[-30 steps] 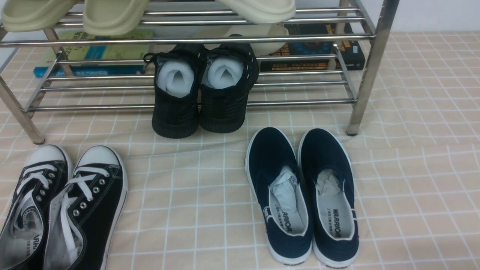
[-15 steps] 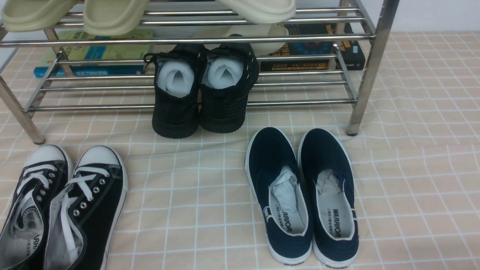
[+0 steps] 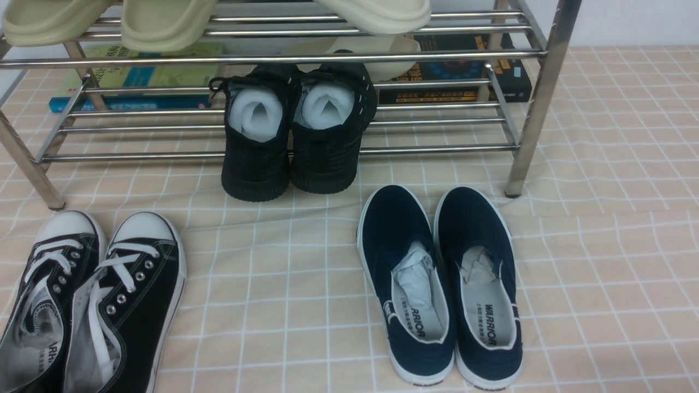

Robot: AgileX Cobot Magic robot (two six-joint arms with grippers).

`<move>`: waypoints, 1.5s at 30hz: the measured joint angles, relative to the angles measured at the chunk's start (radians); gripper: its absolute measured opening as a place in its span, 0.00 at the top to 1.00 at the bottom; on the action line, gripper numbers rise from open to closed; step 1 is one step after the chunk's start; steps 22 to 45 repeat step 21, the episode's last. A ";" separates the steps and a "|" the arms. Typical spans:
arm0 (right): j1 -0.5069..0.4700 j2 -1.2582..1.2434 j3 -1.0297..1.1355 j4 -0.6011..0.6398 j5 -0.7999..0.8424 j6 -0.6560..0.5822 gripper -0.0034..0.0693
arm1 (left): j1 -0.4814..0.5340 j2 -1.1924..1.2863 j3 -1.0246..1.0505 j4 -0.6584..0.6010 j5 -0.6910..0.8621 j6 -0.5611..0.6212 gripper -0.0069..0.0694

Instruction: Take the shoes off the shelf from the light coffee tablecloth by hand.

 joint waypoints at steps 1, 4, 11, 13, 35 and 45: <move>0.000 0.000 0.000 0.000 0.000 0.000 0.62 | 0.000 0.000 0.000 0.000 0.000 0.000 0.81; 0.000 0.000 0.000 0.000 0.000 0.000 0.62 | 0.000 0.000 0.000 0.000 0.000 0.000 0.81; 0.000 0.000 0.000 0.000 0.000 0.000 0.62 | 0.000 0.000 0.000 0.000 0.000 0.000 0.81; 0.000 0.000 0.000 0.000 0.000 0.000 0.62 | 0.000 0.000 0.000 0.000 0.000 0.000 0.81; 0.000 0.000 0.000 0.000 0.000 0.000 0.62 | 0.000 0.000 0.000 0.000 0.000 0.000 0.80; 0.000 0.000 0.000 0.000 0.000 0.000 0.62 | 0.000 0.000 0.000 0.000 0.000 0.000 0.80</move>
